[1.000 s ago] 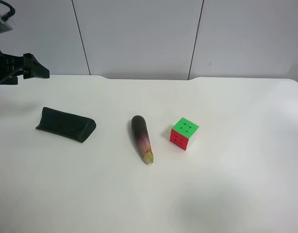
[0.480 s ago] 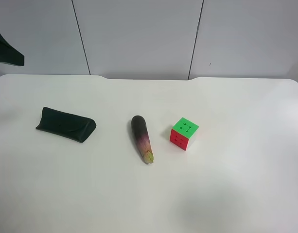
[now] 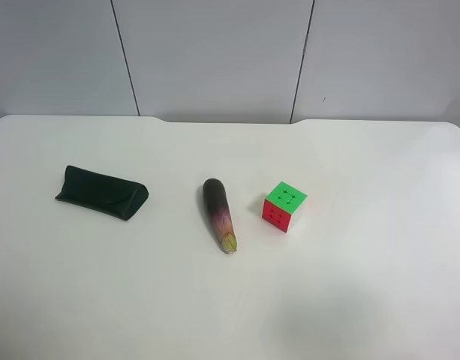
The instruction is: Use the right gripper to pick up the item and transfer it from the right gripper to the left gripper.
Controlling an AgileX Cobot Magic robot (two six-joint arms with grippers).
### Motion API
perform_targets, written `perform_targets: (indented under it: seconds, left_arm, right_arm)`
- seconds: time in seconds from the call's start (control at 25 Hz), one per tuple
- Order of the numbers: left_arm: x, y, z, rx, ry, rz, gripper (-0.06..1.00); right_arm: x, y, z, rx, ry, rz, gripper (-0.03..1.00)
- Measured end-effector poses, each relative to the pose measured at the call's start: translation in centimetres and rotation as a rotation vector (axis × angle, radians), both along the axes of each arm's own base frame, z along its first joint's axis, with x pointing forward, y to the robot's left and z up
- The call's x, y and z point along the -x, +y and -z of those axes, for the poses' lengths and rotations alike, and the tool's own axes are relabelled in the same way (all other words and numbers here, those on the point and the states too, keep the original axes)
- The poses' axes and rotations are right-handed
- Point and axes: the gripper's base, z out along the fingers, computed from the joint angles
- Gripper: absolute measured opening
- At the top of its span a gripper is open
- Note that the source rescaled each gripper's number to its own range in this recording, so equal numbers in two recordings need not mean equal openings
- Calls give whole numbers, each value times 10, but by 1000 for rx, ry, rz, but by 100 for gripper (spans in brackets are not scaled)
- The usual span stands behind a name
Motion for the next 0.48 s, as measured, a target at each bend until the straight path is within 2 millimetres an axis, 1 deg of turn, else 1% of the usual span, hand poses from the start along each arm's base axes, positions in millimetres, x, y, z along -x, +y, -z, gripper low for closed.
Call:
perform_targets:
  seconds: [0.08, 0.2, 0.36, 0.48]
  left_arm:
    - [23, -4, 5, 5, -15, -17, 100]
    - [48, -10, 13, 26, -70, -34, 100]
    - [81, -18, 25, 40, -119, 13, 100]
    - [105, -20, 31, 20, -157, 36, 100]
  right_arm:
    - [0, 0, 0, 0, 0, 0, 100]
    - [0, 0, 0, 0, 0, 0, 100]
    - [0, 0, 0, 0, 0, 0, 100]
    - [0, 0, 0, 0, 0, 0, 100]
